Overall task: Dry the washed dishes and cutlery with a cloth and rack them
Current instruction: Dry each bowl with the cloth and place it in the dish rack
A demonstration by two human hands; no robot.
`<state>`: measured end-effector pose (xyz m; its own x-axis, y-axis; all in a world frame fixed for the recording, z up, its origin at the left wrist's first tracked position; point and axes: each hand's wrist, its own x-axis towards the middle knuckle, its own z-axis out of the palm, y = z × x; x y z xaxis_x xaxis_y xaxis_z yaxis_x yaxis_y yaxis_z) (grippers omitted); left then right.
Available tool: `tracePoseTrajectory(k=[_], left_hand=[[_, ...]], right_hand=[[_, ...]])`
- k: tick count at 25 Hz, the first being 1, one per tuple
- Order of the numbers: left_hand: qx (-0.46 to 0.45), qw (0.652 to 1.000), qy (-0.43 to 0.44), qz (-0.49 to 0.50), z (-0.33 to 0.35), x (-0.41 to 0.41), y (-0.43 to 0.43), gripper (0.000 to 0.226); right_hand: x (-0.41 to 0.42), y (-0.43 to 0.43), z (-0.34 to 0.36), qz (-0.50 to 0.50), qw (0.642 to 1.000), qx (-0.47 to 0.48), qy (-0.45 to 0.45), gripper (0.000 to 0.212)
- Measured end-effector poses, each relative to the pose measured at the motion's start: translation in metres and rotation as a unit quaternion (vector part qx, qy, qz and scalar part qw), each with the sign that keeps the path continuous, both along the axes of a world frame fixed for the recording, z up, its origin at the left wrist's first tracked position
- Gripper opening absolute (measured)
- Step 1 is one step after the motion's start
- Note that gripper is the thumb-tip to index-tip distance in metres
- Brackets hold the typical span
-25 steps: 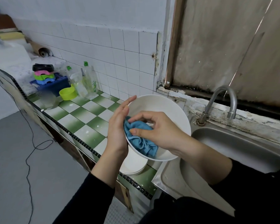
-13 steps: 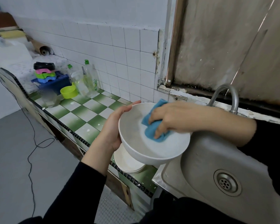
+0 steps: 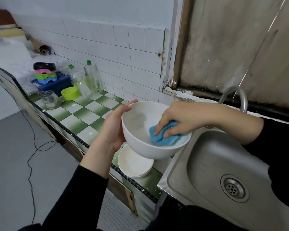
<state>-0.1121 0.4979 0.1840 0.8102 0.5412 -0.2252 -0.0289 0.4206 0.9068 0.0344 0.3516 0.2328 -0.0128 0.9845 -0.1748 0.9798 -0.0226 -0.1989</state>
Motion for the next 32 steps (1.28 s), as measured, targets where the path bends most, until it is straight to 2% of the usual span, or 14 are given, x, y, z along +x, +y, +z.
tracePoseTrajectory(k=[2, 4, 8, 10, 13, 14, 15, 18, 21, 22, 23, 25, 28, 32], left_hand=[[0.003, 0.999, -0.005, 0.036, -0.003, 0.001, -0.001, 0.032], [-0.002, 0.998, -0.019, 0.058, -0.008, 0.002, -0.005, 0.032], [-0.017, 0.995, -0.054, 0.084, -0.009, 0.003, -0.018, 0.029], [-0.008, 0.991, -0.07, 0.112, -0.012, 0.001, -0.023, 0.029], [0.019, 0.984, -0.097, 0.146, -0.019, -0.001, -0.031, 0.027], [0.03, 0.983, -0.1, 0.153, -0.02, -0.003, -0.033, 0.026], [0.039, 0.981, -0.102, 0.158, -0.02, -0.005, -0.032, 0.026], [0.043, 0.98, -0.104, 0.162, -0.023, -0.012, -0.021, 0.027], [0.045, 0.983, -0.113, 0.138, -0.025, -0.019, -0.009, 0.027], [0.048, 0.983, -0.112, 0.137, -0.025, -0.02, -0.007, 0.026], [0.049, 0.983, -0.112, 0.139, -0.026, -0.022, -0.003, 0.026], [0.039, 0.984, -0.111, 0.135, -0.026, -0.025, 0.004, 0.027], [0.007, 0.988, -0.088, 0.124, -0.027, -0.031, 0.019, 0.026], [-0.029, 0.991, -0.077, 0.104, -0.026, -0.028, 0.021, 0.023]], right_hand=[[-0.004, -0.003, 0.005, -0.017, 0.995, -0.05, 0.084, 0.026], [-0.014, -0.002, 0.005, -0.027, 0.972, -0.068, 0.225, 0.025], [-0.044, 0.009, -0.014, -0.132, 0.883, -0.03, 0.45, 0.025], [-0.063, 0.02, -0.025, -0.267, 0.784, 0.06, 0.557, 0.021], [-0.072, 0.044, -0.038, -0.438, 0.565, 0.256, 0.651, 0.017], [-0.074, 0.051, -0.039, -0.463, 0.521, 0.296, 0.653, 0.018], [-0.078, 0.057, -0.04, -0.473, 0.51, 0.307, 0.65, 0.018], [-0.095, 0.066, -0.042, -0.451, 0.568, 0.257, 0.639, 0.014], [-0.102, 0.075, -0.043, -0.481, 0.552, 0.31, 0.607, 0.016], [-0.104, 0.077, -0.043, -0.477, 0.555, 0.317, 0.603, 0.017], [-0.106, 0.079, -0.043, -0.458, 0.579, 0.303, 0.602, 0.018], [-0.11, 0.074, -0.045, -0.37, 0.685, 0.227, 0.585, 0.023], [-0.11, 0.056, -0.035, -0.225, 0.852, 0.089, 0.465, 0.029], [-0.105, 0.033, -0.015, -0.128, 0.958, 0.04, 0.252, 0.024]])
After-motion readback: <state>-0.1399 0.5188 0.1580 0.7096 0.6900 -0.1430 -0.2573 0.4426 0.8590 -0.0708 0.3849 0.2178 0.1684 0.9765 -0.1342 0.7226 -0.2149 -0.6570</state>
